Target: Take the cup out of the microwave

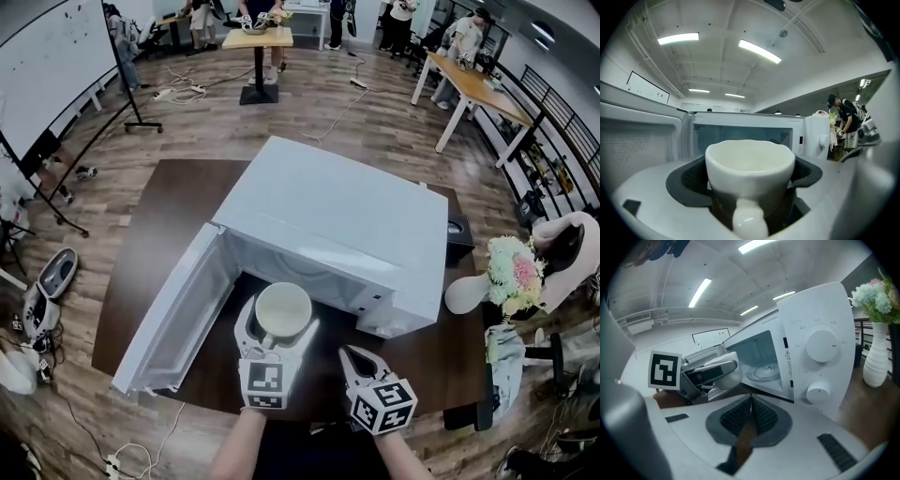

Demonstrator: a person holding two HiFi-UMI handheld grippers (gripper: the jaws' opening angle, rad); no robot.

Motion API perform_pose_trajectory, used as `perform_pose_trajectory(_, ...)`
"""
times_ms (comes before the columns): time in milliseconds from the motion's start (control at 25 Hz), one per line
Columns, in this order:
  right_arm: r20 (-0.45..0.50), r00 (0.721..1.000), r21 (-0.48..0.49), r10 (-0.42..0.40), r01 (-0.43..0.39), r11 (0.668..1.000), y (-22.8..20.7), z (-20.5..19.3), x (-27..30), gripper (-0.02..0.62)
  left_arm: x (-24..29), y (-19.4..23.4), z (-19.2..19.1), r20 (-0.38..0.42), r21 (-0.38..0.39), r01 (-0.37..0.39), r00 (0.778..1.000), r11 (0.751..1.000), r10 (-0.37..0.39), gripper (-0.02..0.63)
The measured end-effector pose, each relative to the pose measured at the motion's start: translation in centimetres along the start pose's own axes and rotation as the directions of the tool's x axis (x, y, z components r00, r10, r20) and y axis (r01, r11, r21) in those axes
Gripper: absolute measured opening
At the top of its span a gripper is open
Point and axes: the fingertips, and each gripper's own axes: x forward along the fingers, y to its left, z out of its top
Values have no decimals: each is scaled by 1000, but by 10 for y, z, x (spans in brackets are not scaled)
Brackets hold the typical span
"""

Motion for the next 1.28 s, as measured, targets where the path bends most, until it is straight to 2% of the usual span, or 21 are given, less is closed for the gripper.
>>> perform_pose_trajectory(440, 47, 997, -43, 66, -64, 997, 16, 28, -6, -5, -58, 16, 21, 12, -17, -88, 996, 996, 88, 492)
perform_pose_trajectory(600, 116, 990, -73, 75, -66, 995, 22, 50, -19, -5, -79, 20, 34, 31, -22, -110, 993, 994, 111, 492)
perform_pose_trajectory(960, 289, 956, -122, 59, -24, 992, 17, 101, -64, -5, -110, 7, 59, 49, -24, -51, 997, 998, 52, 492)
perform_pose_trajectory(1120, 328, 944, -128, 44, -1, 992, 10, 105, -77, -6, -118, 4, 59, 61, -35, -47, 997, 998, 49, 492)
perform_pose_trajectory(1280, 331, 943, -139, 34, 13, 990, 7, 98, -78, -6, -121, 3, 51, 64, -41, -52, 996, 998, 54, 492)
